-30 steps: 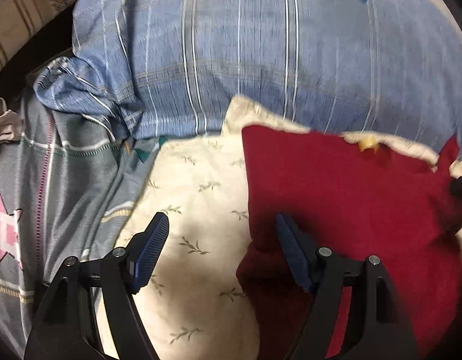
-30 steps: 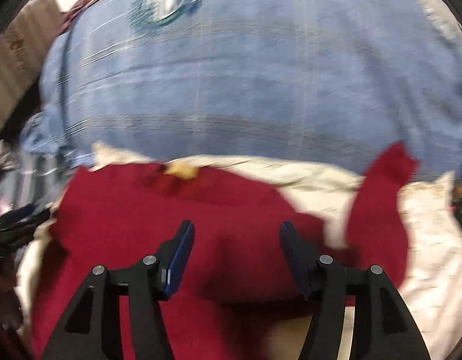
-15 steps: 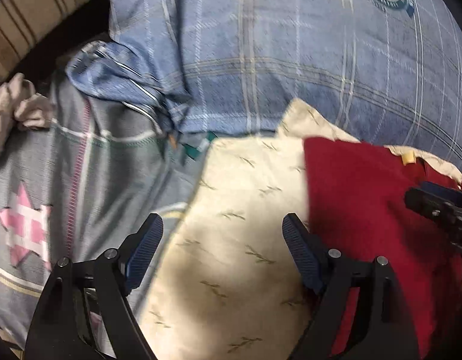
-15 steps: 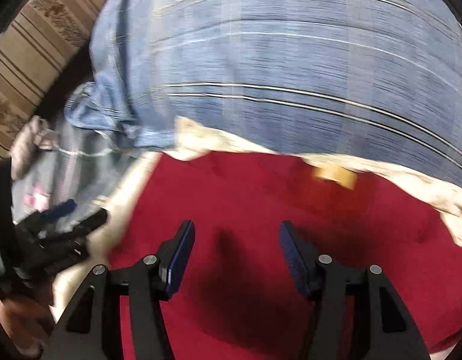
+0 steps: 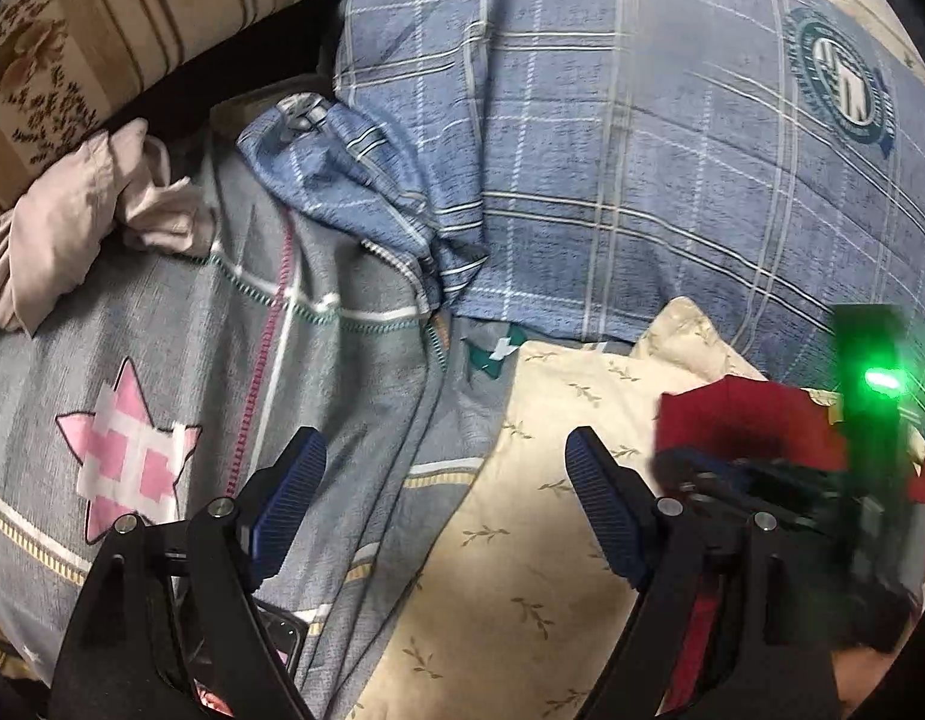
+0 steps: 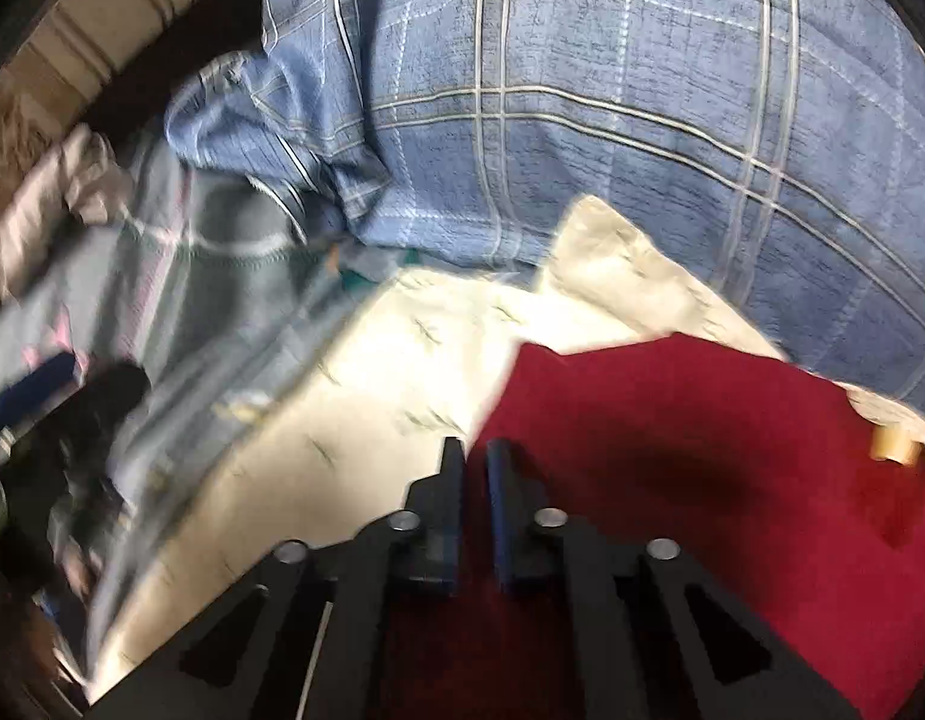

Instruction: Fold small clothes

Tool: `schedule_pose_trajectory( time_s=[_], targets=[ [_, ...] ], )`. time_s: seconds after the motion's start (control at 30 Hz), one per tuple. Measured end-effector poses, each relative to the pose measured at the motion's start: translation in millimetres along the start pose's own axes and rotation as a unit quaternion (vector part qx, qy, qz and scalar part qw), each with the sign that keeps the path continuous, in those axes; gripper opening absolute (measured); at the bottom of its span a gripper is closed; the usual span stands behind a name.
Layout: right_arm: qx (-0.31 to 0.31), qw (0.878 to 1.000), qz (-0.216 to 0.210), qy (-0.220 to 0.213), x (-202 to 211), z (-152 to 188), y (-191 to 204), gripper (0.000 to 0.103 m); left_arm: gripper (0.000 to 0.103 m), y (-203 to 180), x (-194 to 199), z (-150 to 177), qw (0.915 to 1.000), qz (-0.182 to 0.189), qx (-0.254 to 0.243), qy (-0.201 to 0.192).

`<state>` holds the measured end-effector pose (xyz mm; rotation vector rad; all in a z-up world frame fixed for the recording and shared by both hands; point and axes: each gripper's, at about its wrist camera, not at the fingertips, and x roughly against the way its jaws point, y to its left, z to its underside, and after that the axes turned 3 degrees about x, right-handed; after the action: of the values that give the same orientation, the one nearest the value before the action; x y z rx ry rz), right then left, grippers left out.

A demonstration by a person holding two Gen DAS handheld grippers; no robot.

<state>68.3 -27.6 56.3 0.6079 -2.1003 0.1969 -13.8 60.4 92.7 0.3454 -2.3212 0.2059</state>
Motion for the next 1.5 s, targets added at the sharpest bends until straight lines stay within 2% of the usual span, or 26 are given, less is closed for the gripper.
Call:
schedule_pose_trajectory(
  time_s=[0.03, 0.17, 0.2, 0.23, 0.3, 0.37, 0.43, 0.5, 0.57, 0.63, 0.67, 0.7, 0.73, 0.77, 0.8, 0.83, 0.87, 0.93, 1.03, 1.17, 1.27, 1.3, 1.37, 1.43, 1.5],
  targets=[
    [-0.032, 0.999, -0.008, 0.017, -10, 1, -8, 0.006, 0.083, -3, 1, 1, 1.0000, 0.002, -0.005, -0.002],
    [-0.067, 0.996, -0.057, -0.020, 31, 9, -25, 0.012, 0.083, -13, -1, 4, 0.9995, 0.029, -0.010, 0.009],
    [-0.065, 0.996, -0.057, -0.037, 48, 16, -29, 0.022, 0.083, -16, 2, 6, 0.9991, 0.040, -0.012, 0.009],
    [-0.059, 0.996, -0.041, -0.050, 67, 25, -36, 0.038, 0.083, -21, 5, 8, 0.9986, 0.050, -0.017, 0.006],
    [-0.054, 0.996, 0.006, -0.066, 91, 39, -48, 0.050, 0.083, -33, 10, 11, 0.9975, 0.065, -0.028, 0.000],
    [-0.057, 0.995, 0.049, -0.069, 107, 54, -66, 0.049, 0.083, -50, 14, 17, 0.9948, 0.090, -0.049, 0.000],
    [-0.078, 0.989, 0.112, -0.057, 117, 73, -98, 0.049, 0.083, -66, 14, 24, 0.9915, 0.110, -0.069, 0.009],
    [-0.114, 0.983, 0.142, -0.033, 113, 87, -131, 0.050, 0.083, -82, 9, 31, 0.9876, 0.127, -0.088, 0.027],
    [-0.152, 0.979, 0.132, 0.015, 97, 103, -161, 0.046, 0.083, -99, -3, 42, 0.9837, 0.131, -0.111, 0.054],
    [-0.159, 0.982, 0.100, 0.000, 112, 110, -174, 0.047, 0.083, -108, -15, 54, 0.9809, 0.119, -0.130, 0.082],
    [-0.159, 0.982, 0.099, -0.001, 120, 110, -176, 0.048, 0.083, -111, -20, 58, 0.9803, 0.113, -0.134, 0.091],
    [-0.159, 0.982, 0.102, -0.014, 136, 109, -182, 0.048, 0.083, -112, -22, 60, 0.9804, 0.112, -0.132, 0.094],
    [-0.158, 0.980, 0.117, -0.039, 157, 107, -192, 0.053, 0.084, -111, -22, 59, 0.9812, 0.113, -0.127, 0.092],
    [-0.160, 0.976, 0.135, -0.053, 169, 106, -199, 0.058, 0.083, -110, -21, 58, 0.9815, 0.113, -0.124, 0.092],
    [-0.169, 0.968, 0.173, -0.068, 186, 106, -215, 0.070, 0.083, -110, -19, 57, 0.9815, 0.115, -0.122, 0.092],
    [-0.182, 0.959, 0.205, -0.075, 195, 106, -229, 0.079, 0.083, -110, -18, 56, 0.9813, 0.116, -0.122, 0.092],
    [-0.203, 0.946, 0.240, -0.078, 204, 107, -249, 0.080, 0.083, -110, -17, 56, 0.9813, 0.116, -0.122, 0.093],
    [-0.244, 0.926, 0.285, -0.050, 206, 110, -296, 0.080, 0.083, -109, -18, 55, 0.9813, 0.116, -0.120, 0.095],
    [-0.271, 0.915, 0.300, -0.007, 189, 111, -342, 0.079, 0.083, -109, -19, 54, 0.9815, 0.115, -0.122, 0.094],
    [-0.298, 0.906, 0.300, 0.010, 161, 114, -374, 0.079, 0.084, -109, -21, 54, 0.9813, 0.114, -0.124, 0.093],
    [-0.313, 0.896, 0.313, 0.022, 136, 111, -394, 0.072, 0.084, -109, -21, 54, 0.9812, 0.115, -0.124, 0.093],
    [-0.322, 0.892, 0.316, 0.026, 131, 112, -401, 0.059, 0.084, -110, -21, 54, 0.9812, 0.115, -0.124, 0.093],
    [-0.336, 0.890, 0.308, 0.029, 125, 116, -414, 0.042, 0.084, -110, -22, 54, 0.9812, 0.115, -0.124, 0.093],
    [-0.339, 0.891, 0.303, 0.010, 138, 117, -416, 0.009, 0.084, -109, -22, 53, 0.9811, 0.117, -0.122, 0.094],
    [-0.343, 0.894, 0.287, -0.023, 162, 123, -415, 0.009, 0.084, -109, -22, 52, 0.9813, 0.117, -0.121, 0.095]
  ],
)
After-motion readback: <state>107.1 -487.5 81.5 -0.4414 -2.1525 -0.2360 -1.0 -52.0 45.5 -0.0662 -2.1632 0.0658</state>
